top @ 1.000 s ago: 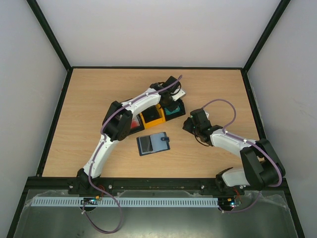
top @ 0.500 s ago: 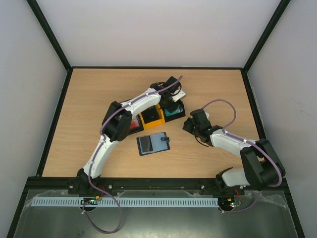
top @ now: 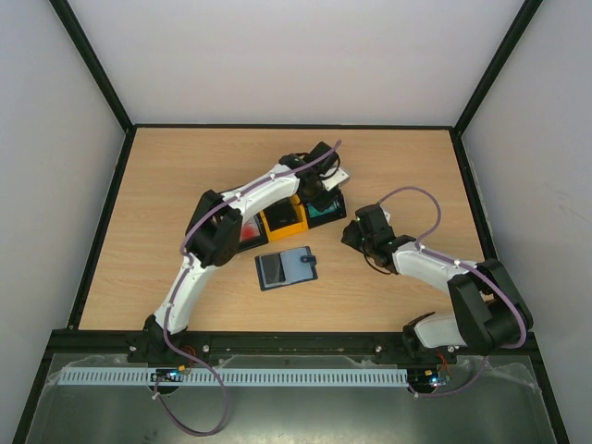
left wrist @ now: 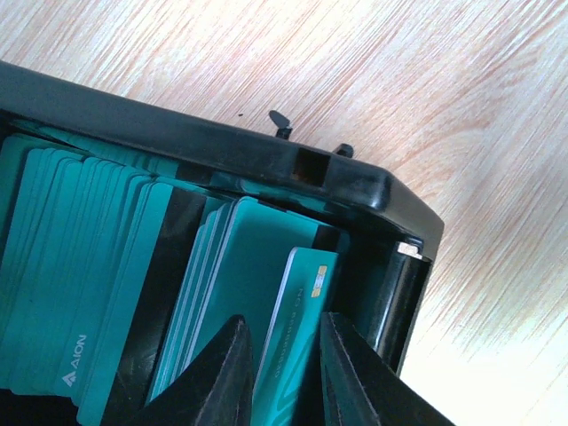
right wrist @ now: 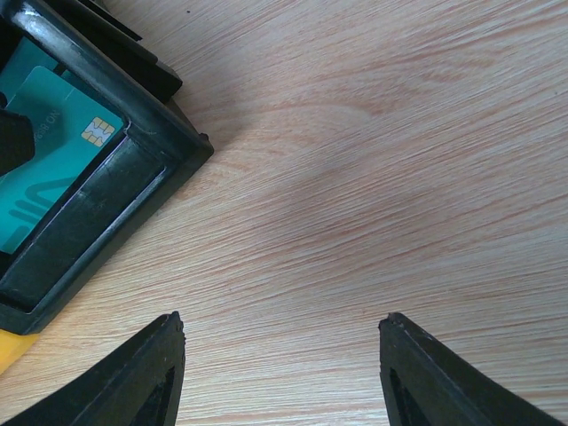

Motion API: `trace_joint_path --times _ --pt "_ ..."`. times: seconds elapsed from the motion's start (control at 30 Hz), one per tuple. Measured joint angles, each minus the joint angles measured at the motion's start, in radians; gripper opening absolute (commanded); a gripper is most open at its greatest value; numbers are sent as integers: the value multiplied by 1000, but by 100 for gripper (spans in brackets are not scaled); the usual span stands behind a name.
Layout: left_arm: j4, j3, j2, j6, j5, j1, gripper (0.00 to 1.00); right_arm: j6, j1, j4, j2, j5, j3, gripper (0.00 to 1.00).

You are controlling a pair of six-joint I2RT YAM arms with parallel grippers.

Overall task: Put the credit cards into the card holder
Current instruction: Pick up the credit card from the storage box.

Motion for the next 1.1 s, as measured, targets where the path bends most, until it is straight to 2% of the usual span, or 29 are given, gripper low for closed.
trace_joint_path --times 0.53,0.9,1.1 --pt "-24 -44 -11 -26 77 -6 33 5 0 3 0 -7 -3 59" --pt "-31 -44 -12 -23 68 -9 20 6 0 4 0 -7 -3 59" --pt "-36 -44 -25 -16 67 -8 18 6 0 7 0 -8 -3 59"
